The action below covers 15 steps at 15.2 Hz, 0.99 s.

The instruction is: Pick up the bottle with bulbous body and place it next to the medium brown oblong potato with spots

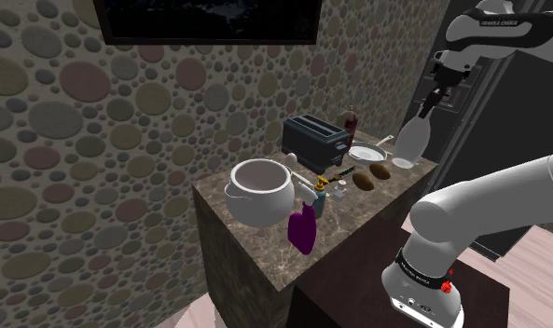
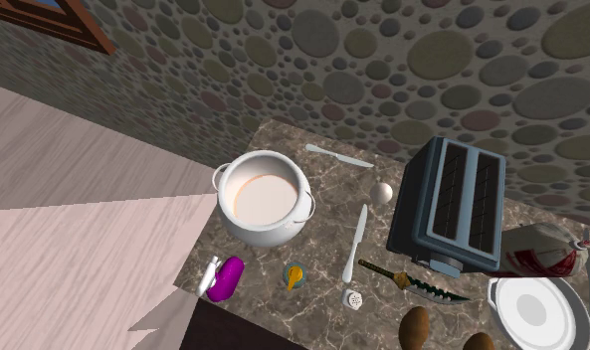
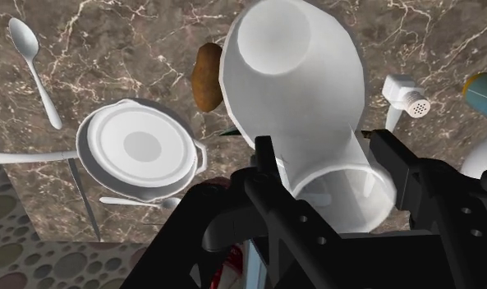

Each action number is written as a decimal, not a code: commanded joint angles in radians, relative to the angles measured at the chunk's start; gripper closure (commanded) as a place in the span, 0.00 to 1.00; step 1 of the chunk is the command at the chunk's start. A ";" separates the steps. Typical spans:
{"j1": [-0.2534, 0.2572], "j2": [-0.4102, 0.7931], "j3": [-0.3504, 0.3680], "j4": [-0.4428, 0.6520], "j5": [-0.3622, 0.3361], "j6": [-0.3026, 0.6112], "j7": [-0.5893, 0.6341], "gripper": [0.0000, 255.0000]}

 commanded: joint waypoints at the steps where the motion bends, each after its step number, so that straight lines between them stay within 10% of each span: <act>1: -0.003 -0.004 -0.005 -0.031 -0.005 0.028 0.000 1.00; 15: -0.018 -0.005 -0.053 -0.213 -0.038 0.211 -0.006 1.00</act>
